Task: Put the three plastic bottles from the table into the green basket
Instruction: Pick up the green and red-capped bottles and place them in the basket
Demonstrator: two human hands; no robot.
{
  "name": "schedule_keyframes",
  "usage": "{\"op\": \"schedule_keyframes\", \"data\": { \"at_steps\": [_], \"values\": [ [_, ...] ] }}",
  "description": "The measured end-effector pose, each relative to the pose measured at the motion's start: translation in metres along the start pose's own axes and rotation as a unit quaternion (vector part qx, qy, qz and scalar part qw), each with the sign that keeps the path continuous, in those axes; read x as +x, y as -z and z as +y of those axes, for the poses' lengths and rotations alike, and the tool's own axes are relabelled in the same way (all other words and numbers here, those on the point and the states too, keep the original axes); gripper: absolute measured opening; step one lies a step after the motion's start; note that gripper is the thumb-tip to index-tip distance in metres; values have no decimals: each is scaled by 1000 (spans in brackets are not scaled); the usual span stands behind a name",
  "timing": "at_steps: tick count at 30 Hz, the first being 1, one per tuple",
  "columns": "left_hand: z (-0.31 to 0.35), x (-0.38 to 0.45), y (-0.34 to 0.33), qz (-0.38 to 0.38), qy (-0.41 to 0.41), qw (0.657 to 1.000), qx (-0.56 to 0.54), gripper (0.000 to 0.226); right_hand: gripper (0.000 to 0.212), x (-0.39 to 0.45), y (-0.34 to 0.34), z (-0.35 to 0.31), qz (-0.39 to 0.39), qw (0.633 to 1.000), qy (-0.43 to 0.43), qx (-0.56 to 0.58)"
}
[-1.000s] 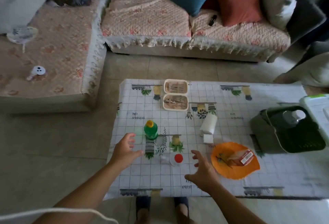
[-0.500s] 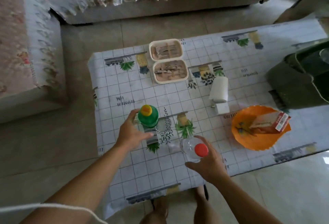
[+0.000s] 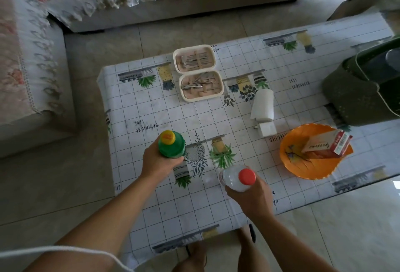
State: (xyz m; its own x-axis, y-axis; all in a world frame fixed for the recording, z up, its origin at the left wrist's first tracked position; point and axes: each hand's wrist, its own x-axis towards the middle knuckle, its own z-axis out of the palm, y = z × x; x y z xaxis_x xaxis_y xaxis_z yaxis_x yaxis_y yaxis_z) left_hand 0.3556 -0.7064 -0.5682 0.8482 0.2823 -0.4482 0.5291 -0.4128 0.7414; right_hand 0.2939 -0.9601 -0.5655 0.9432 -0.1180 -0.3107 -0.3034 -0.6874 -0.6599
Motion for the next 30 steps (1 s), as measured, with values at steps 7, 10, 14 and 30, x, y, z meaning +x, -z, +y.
{"op": "schedule_keyframes", "data": {
  "at_steps": [7, 10, 14, 30],
  "values": [
    [28, -47, 25, -8, -6, 1000, 17, 48, 56, -26, 57, -17, 22, 1000, 1, 0],
    [57, -73, 41, -26, -7, 1000, 16, 43, 55, -41, 93, -26, 28, 1000, 2, -4],
    [106, -104, 57, -37, -29, 998, 47, 37, 47, -57, 143, -30, 36, 999, 1, 2],
    [330, -202, -58, -51, -237, 963, 113, 51, 61, -46, 382, 10, 124, 989, 73, 38]
  ]
}}
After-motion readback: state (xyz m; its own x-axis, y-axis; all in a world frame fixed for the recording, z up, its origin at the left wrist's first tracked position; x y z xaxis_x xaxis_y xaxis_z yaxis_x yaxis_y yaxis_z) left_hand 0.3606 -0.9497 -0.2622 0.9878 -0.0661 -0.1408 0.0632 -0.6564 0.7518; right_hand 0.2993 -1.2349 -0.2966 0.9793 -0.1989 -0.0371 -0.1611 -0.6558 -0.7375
